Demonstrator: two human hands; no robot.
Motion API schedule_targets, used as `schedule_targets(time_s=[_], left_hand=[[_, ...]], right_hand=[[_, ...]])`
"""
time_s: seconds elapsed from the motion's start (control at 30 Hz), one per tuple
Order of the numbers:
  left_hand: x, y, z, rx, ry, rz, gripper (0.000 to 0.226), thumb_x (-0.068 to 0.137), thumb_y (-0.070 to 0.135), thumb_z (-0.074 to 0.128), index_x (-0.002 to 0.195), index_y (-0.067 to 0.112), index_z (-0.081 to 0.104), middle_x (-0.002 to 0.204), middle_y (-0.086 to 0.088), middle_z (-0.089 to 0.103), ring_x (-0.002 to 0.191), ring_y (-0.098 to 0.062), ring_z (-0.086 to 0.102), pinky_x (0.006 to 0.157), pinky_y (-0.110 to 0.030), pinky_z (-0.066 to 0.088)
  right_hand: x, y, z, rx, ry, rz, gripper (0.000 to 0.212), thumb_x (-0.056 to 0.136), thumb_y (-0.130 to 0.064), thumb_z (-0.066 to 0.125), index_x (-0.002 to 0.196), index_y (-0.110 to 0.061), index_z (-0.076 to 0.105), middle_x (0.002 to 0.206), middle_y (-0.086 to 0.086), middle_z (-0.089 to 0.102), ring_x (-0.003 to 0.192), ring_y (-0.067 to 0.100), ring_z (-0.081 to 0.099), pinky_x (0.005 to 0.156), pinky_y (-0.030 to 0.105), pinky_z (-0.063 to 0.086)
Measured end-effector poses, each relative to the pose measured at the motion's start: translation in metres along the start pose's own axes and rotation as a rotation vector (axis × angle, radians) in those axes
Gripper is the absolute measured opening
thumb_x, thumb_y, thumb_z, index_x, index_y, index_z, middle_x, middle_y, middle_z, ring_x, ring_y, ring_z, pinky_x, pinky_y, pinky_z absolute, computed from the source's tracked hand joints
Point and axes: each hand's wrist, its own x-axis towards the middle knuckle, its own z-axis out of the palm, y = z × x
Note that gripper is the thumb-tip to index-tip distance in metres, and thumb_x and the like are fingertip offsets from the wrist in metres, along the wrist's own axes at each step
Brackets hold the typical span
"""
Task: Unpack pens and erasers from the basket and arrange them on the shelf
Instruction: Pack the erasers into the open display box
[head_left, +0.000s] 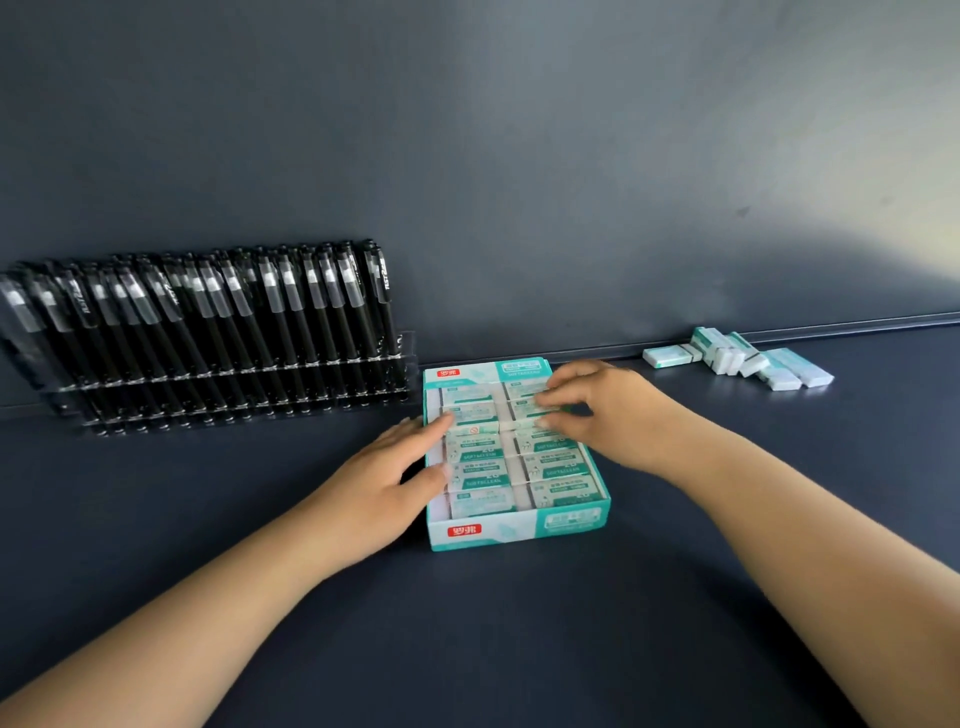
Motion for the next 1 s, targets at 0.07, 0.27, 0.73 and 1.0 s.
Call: schedule_targets(time_s=[0.07,0.27,0.73,1.0], left_hand=[[0.001,0.005,0.0,0.131,0.073,-0.014,0.047,0.096,0.036,0.038,0.141,0.036,0.024,0.15,0.016,0.012,0.139,0.001,0.001,0.11,-0.019,0.002],[-0.003,0.056,0.013,0.083,0.316,0.198,0.033,0.093,0.027,0.043,0.121,0.02,0.059,0.117,0.024,0.046,0.12,0.006,0.04,0.094,0.004,0.017],[0.045,0.147,0.133,0.485,0.158,0.217,0.059,0.083,0.059,0.02,0.102,0.026,0.066,0.106,0.012,0.064,0.104,-0.007,0.053,0.09,-0.025,0.041],[0.044,0.139,0.145,0.522,0.195,0.235,0.032,0.08,0.04,0.042,0.077,0.024,0.07,0.079,0.013,0.066,0.068,-0.007,0.064,0.055,-0.021,0.053]], right_hand=[[-0.006,0.008,-0.002,0.11,0.007,-0.01,0.032,0.09,-0.025,0.056,0.12,-0.017,0.06,0.128,-0.004,0.053,0.113,0.008,0.048,0.092,0.011,0.029],[-0.032,0.072,-0.04,0.135,0.183,0.188,0.022,0.087,-0.027,0.06,0.106,-0.018,0.066,0.107,-0.004,0.061,0.097,0.012,0.055,0.078,0.018,0.035],[-0.001,0.189,-0.06,0.084,0.326,0.317,0.031,0.085,-0.041,0.057,0.098,-0.014,0.067,0.109,0.008,0.062,0.106,0.027,0.052,0.079,0.027,0.036],[0.009,0.185,-0.05,-0.04,0.294,0.364,0.039,0.083,-0.037,0.059,0.113,-0.011,0.057,0.123,0.008,0.048,0.118,0.029,0.037,0.092,0.036,0.036]])
